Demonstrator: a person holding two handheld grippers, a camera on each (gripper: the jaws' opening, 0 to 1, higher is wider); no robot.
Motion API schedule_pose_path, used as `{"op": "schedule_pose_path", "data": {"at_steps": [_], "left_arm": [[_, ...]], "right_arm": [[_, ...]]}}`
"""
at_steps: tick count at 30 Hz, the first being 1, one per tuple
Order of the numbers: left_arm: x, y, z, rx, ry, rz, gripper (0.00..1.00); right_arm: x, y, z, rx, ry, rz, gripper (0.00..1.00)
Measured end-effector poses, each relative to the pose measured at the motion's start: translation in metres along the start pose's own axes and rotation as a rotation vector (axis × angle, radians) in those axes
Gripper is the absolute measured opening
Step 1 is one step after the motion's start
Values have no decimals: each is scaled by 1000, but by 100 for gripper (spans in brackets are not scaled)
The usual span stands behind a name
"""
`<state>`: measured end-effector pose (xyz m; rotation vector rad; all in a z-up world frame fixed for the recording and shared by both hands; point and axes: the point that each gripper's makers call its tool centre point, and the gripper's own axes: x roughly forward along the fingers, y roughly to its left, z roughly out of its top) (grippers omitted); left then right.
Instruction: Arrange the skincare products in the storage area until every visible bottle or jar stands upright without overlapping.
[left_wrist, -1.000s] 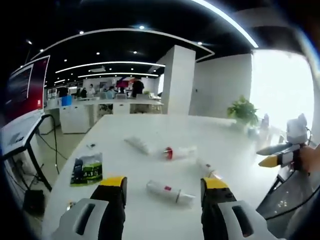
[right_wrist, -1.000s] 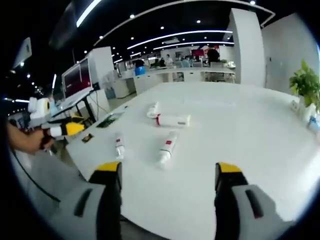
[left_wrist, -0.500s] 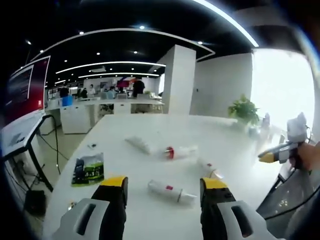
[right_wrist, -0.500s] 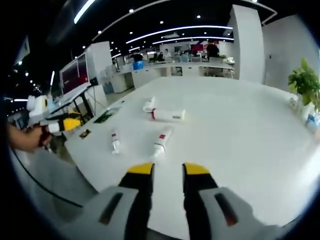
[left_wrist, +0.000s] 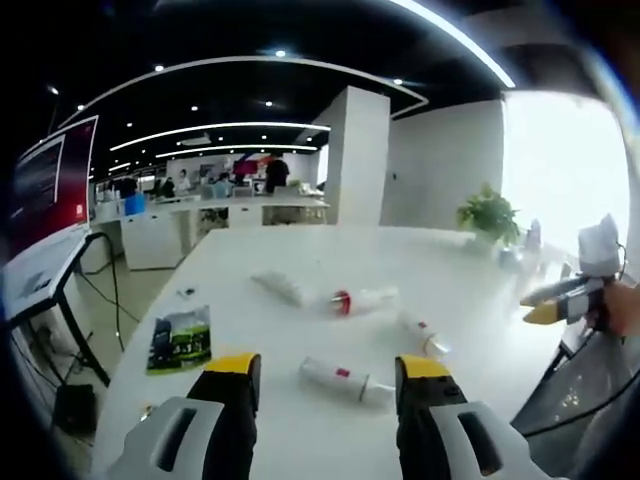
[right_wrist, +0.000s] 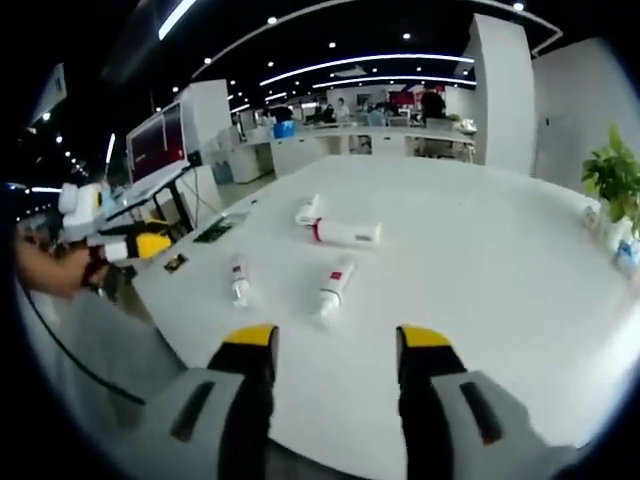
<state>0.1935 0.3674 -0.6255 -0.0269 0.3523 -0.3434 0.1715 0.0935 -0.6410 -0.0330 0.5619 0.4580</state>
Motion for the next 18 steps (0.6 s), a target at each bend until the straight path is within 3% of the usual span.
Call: {"op": "schedule_pose_path", "data": {"at_steps": [3,6,10,14,18], "left_arm": [[0,0,-1,4,4,0,56],[0,-1,-1,9,7,-1,56],[1,-1,-2,17,7,-5,55],[2,-2,-3,25,14,-7,56],[2,-3,-4,52,18,-9,58]], "right_arm": [[0,6,1,-13,-5,16,63],[2,9,-3,-26,15,36,61],[1,9,3,-58,-13,34,63],[2,6,4,-68,-25,21,73],[2,3,6,-61,-35,14,76]]}}
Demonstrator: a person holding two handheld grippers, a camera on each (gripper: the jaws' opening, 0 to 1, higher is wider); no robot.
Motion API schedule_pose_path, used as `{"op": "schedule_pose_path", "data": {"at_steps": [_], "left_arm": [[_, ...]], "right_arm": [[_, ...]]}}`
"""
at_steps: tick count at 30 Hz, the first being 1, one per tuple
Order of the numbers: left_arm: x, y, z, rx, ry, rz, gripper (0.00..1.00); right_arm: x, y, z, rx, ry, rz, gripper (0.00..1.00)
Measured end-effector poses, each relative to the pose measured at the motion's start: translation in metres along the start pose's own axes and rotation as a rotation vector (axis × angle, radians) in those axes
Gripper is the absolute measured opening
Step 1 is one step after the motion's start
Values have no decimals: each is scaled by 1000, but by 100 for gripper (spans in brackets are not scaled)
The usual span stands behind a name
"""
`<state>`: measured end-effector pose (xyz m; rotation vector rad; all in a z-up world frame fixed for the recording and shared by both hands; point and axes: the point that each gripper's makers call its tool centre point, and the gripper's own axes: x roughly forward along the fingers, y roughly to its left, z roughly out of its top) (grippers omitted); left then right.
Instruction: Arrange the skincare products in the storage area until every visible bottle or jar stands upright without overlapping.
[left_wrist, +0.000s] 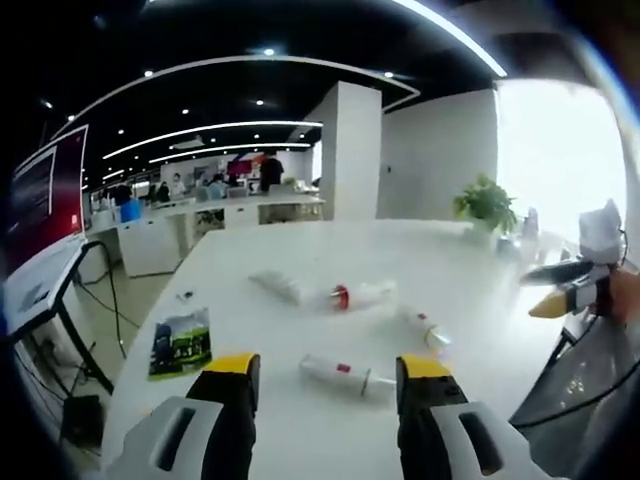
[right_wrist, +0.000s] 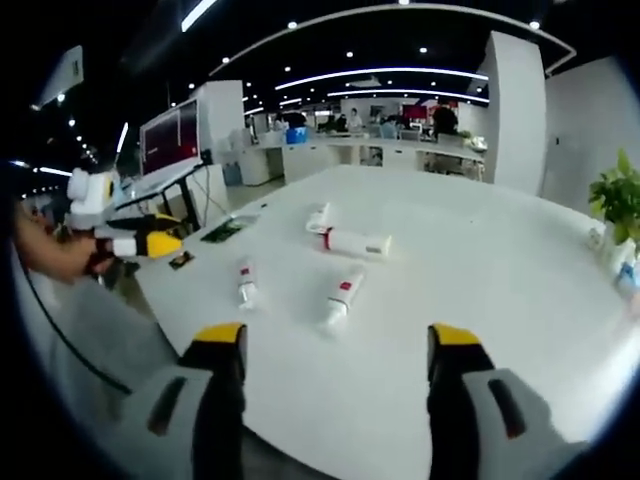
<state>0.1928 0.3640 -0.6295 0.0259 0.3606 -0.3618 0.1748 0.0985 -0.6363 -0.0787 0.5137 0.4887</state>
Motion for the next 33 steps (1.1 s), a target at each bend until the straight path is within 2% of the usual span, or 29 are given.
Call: {"op": "schedule_pose_path", "data": {"at_steps": [8,16,25,33], "left_arm": [[1,1,0,-4,0,0,61],[2,0,-3,8,15,-2,61],[4,-1,-5,21,28,-10,60],[4,0,-7,23,38,-3,59]], "right_arm": [[1,-4,3,21,-18,-11,84],[1,-2,4,13,-23,-10,83],[1,-4,10,-7,-58,-36,79],[9,7,2,-44,-14,-4,78]]}}
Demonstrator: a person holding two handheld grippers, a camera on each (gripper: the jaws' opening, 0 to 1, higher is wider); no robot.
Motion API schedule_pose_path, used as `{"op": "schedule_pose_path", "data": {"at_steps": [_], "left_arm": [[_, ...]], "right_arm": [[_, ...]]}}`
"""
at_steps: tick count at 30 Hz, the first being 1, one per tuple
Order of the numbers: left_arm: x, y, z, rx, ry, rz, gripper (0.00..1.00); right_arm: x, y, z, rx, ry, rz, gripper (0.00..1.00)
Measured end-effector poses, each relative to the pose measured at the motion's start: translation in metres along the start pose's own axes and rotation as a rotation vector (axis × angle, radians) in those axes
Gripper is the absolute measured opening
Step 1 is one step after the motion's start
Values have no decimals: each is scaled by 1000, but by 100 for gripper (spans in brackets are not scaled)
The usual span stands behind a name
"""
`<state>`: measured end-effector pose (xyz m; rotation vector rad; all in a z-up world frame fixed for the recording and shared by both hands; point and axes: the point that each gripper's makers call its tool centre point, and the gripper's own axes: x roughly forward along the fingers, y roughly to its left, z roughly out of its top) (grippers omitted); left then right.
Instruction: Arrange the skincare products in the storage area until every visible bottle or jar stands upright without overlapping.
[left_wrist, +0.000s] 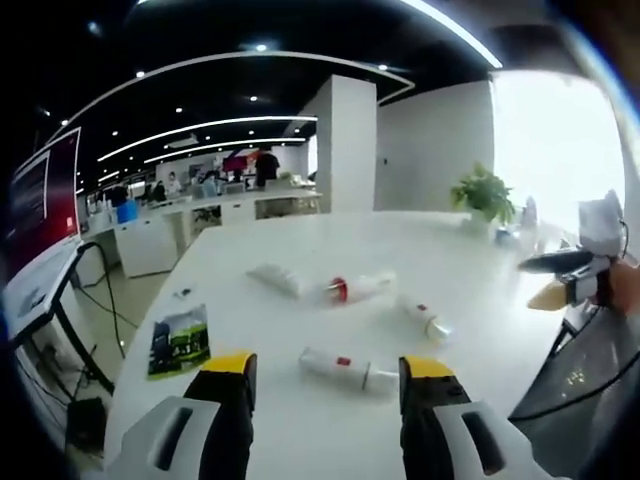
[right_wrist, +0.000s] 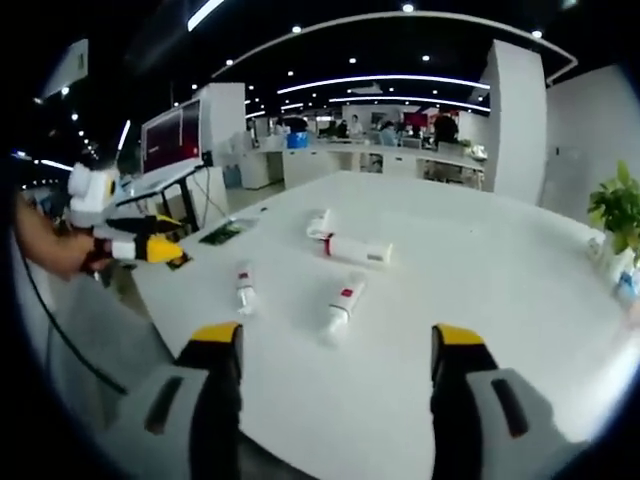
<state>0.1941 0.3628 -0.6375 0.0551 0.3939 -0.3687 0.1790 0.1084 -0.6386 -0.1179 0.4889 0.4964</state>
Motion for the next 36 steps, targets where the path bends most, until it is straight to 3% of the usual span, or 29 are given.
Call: {"op": "schedule_pose_path", "data": {"at_steps": [6,11,18,25,30,36], "left_arm": [[0,-7,5,-50,-26,-50,60],[1,-11,4,-61,-23,-69,59],[4,-13,-2,-39,15,-74,59],[12,-6,-1,-71,49,-73,68],[39,17,17,-109,47,-51,73],[82,50,64,-45,0,-9,80]], "right_arm": [[2,0,-7,-17,32,-4,78],[-1,-12,-8,2,30,-52,78],[-2,-11,-3,-3,10,-55,78],[-3,-6,0,-27,-3,-37,77],[-3,-12,-1,-5,0,-54,77],[-3,-12,-1,-11,0,-55,76]]}}
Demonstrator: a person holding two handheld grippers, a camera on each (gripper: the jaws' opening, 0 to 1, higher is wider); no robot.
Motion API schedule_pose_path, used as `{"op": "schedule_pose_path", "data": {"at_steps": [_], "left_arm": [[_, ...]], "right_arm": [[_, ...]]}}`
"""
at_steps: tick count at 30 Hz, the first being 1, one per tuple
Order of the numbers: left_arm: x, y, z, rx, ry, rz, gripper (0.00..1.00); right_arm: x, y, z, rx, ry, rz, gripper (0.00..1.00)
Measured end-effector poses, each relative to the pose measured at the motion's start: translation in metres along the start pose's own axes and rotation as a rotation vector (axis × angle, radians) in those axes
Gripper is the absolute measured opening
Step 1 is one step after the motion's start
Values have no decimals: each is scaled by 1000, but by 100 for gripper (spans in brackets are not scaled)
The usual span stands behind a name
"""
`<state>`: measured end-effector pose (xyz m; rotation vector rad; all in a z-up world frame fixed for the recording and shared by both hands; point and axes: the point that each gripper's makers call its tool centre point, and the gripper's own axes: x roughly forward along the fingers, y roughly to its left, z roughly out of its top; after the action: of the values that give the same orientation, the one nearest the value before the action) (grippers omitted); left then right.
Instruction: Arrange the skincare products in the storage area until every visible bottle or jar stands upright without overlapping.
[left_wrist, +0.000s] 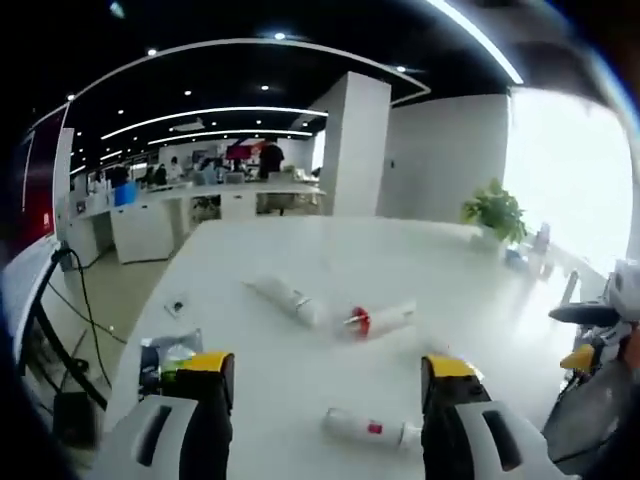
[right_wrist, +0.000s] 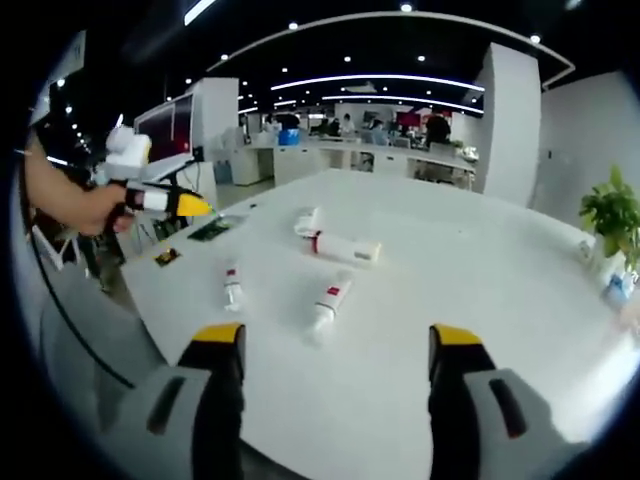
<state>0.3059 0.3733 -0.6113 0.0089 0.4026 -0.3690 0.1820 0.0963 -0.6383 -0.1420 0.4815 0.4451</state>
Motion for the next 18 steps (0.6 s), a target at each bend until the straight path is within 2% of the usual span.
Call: {"op": "schedule_pose_path", "data": {"at_steps": [2,3,8,9,12,18], "left_arm": [[12,7,12,35,-7,7,81],[24,13,23,47,-10,12,81],[58,26,52,31,-16,5,89],[68,30,56,9,0,1,91],[86,39,71,39,-13,12,88],[122,54,79,20,33,23,90]], "right_arm": [[0,1,-1,-5,3,3,76],[0,1,-1,-5,4,4,76],[2,0,-6,-5,24,8,74],[2,-1,-6,0,26,6,74],[3,-3,-7,7,29,1,73],[5,-2,-10,1,44,9,73]]}}
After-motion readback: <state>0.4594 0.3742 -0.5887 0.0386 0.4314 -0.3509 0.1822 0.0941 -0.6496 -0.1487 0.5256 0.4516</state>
